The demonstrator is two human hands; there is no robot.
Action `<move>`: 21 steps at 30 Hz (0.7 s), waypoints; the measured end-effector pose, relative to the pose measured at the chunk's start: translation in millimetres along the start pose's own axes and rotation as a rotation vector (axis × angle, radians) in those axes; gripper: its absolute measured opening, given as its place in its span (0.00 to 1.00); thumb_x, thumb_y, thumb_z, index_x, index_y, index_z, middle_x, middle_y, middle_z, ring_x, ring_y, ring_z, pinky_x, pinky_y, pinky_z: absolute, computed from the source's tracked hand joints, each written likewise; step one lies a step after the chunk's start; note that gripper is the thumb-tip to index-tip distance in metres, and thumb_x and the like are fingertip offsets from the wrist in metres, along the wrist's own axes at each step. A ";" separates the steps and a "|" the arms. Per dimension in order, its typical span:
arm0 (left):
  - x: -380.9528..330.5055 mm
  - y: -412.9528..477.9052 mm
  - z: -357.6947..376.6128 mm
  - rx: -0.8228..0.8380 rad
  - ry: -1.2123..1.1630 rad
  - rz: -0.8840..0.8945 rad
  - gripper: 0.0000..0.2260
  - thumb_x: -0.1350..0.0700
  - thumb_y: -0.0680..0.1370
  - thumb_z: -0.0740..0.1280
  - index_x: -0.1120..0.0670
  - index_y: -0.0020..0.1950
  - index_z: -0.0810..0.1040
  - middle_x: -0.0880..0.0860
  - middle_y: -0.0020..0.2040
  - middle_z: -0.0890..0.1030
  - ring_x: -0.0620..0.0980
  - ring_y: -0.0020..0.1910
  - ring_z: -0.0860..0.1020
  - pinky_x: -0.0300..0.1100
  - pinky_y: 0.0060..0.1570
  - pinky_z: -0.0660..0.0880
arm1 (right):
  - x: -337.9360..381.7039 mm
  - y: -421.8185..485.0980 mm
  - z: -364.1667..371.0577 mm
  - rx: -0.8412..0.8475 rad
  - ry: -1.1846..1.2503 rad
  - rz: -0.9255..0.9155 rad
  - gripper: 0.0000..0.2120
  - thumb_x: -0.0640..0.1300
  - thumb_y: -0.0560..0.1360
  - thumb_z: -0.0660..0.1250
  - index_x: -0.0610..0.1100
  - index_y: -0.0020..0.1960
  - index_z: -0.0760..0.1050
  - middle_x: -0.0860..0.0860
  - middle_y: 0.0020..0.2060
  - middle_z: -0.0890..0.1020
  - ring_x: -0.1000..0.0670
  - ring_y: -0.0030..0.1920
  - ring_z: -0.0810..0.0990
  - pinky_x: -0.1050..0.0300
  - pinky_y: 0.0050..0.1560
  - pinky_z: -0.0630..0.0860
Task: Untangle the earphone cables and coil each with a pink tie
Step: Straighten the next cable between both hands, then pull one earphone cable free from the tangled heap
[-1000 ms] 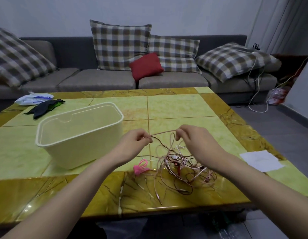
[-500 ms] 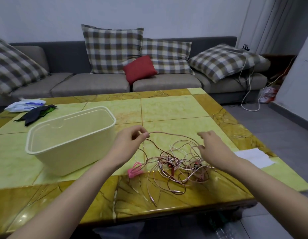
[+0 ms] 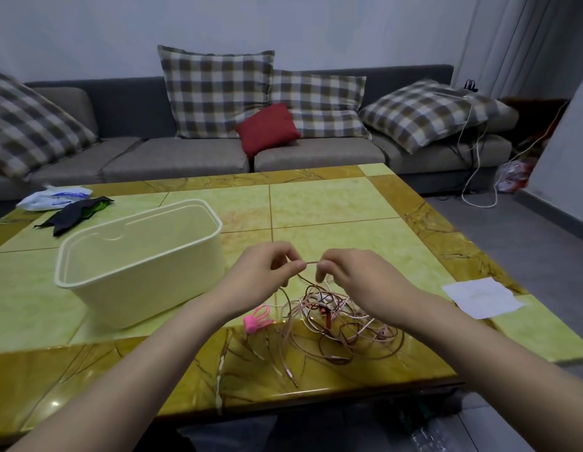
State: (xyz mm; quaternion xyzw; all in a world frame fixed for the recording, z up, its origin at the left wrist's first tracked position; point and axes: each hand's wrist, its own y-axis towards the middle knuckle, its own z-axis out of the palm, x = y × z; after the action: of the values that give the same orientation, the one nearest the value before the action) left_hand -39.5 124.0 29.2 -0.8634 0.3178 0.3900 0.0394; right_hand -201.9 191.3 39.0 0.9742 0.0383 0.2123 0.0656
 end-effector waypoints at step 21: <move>-17.5 0.4 -5.9 -0.041 0.083 0.018 0.09 0.51 0.78 0.64 0.50 0.44 0.82 0.46 0.26 0.69 0.41 0.24 0.65 0.32 0.25 0.61 | -5.5 -3.1 1.2 -0.108 0.228 0.047 0.24 0.32 0.76 0.56 0.45 0.70 0.67 0.50 0.63 0.73 0.53 0.63 0.71 0.65 0.63 0.64</move>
State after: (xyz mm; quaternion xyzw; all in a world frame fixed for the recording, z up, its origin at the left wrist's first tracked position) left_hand -44.5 130.9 45.6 -0.8766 0.3188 0.3605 0.0049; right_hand -206.6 193.7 35.2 0.9395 0.0113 0.3247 0.1081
